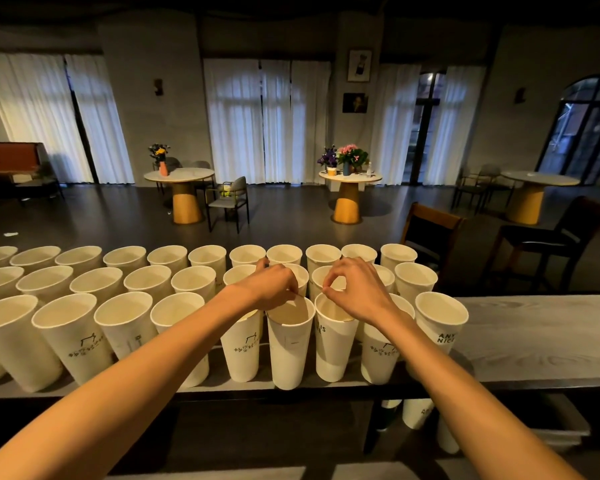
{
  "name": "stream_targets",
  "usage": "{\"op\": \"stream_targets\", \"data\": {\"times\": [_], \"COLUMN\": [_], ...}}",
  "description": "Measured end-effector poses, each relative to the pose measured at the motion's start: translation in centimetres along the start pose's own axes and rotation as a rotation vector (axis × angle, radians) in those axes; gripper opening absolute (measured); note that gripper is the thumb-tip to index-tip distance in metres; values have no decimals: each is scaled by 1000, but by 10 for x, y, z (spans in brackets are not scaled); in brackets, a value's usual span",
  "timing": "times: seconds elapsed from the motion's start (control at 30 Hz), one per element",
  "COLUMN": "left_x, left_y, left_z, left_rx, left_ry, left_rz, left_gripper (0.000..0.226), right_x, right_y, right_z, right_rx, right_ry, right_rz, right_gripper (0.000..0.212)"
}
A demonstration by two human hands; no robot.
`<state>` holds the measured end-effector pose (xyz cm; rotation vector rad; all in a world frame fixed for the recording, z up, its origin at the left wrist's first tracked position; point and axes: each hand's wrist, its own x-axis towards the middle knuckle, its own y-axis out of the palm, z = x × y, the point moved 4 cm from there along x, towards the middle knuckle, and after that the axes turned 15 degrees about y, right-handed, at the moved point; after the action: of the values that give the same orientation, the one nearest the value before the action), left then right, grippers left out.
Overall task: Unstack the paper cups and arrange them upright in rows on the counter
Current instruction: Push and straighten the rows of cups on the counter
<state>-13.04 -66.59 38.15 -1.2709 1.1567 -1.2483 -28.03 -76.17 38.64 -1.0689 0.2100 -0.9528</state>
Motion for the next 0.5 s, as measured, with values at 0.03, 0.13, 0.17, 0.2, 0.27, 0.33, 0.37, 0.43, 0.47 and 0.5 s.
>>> {"op": "stream_targets", "data": {"times": [0.03, 0.13, 0.17, 0.2, 0.27, 0.33, 0.37, 0.43, 0.47, 0.5], "left_x": [0, -2, -3, -3, -4, -6, -6, -6, -6, -6], "left_y": [0, 0, 0, 0, -1, -1, -1, 1, 2, 3], "left_z": [0, 1, 1, 1, 0, -1, -1, 0, 0, 1], "left_rx": [-4, -32, -38, -39, -34, -32, -30, -21, -21, -27], "left_ry": [-5, -19, -19, -17, -11, -15, -15, -15, -18, -22], "left_rz": [3, 0, 1, 4, 5, 12, 13, 6, -3, -10], "left_gripper": [24, 24, 24, 23, 23, 24, 25, 25, 25, 25], "right_x": [0, -2, -3, -3, -4, -5, -6, -7, -7, -7], "right_y": [0, -1, -1, -2, -4, -4, -5, -4, -4, -5], "right_z": [-1, -2, -2, -2, -1, -1, -1, 0, 0, 1], "right_rx": [3, 0, 0, 2, 6, 7, 5, 3, 2, 2], "right_ry": [2, -8, -13, -13, -6, 1, 5, 13, 17, 21], "right_rz": [1, 0, -1, -1, -1, -5, -6, -4, -5, -4], "right_gripper": [8, 8, 8, 7, 8, 8, 8, 9, 9, 10]}}
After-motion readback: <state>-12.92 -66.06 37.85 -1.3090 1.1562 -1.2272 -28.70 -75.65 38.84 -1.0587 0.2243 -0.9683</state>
